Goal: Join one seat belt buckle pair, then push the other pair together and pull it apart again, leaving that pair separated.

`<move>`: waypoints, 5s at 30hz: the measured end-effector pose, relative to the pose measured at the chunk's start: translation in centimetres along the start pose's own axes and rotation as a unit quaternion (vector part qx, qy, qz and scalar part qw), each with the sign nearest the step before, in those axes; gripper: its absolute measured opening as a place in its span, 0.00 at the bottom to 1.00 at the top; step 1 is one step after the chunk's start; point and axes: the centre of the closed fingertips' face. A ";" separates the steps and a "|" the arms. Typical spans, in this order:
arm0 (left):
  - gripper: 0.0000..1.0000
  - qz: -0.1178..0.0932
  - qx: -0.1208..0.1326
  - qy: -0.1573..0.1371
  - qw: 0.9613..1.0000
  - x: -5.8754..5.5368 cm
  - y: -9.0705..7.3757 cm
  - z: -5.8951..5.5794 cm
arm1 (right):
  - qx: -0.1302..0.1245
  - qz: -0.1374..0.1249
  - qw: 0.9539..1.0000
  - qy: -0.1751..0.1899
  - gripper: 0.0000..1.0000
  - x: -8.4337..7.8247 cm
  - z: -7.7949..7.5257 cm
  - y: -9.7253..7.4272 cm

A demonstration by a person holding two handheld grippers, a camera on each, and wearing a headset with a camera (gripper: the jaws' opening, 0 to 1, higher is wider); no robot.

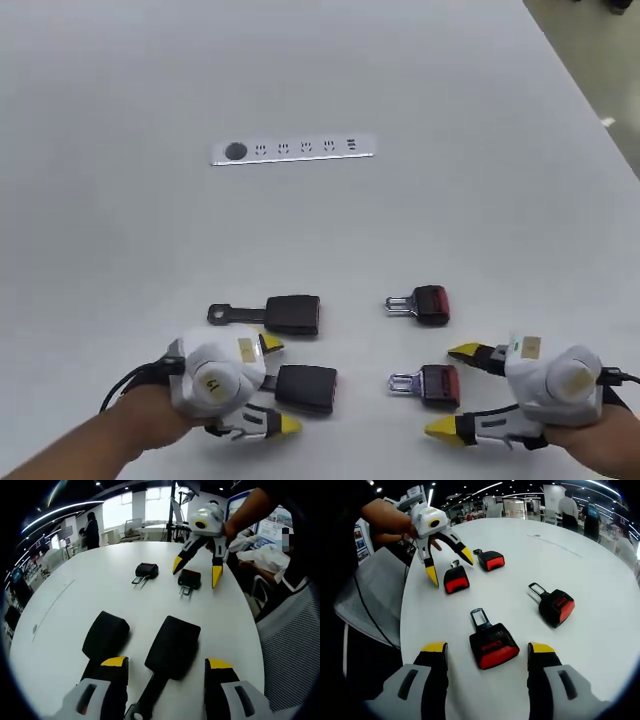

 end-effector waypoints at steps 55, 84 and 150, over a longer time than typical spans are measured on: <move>0.33 0.012 -0.022 0.049 0.998 -0.1 0.5 -0.8 | 0.027 0.109 0.990 -0.081 0.34 0.9 -0.5 1.3; 0.33 0.021 -0.024 0.051 0.998 0.0 0.7 -0.7 | 0.046 0.077 0.990 -0.107 0.34 4.3 1.2 5.6; 0.33 0.019 -0.034 0.067 0.997 0.1 0.7 -0.7 | 0.040 0.054 0.992 -0.103 0.33 6.3 1.9 7.9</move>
Point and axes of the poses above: the centre of the closed fingertips' face, and the gripper's own axes: y roughly forward along the fingers, z roughly to its left, x roughly out of its top, and after that the axes turned 13 degrees about x, right-handed
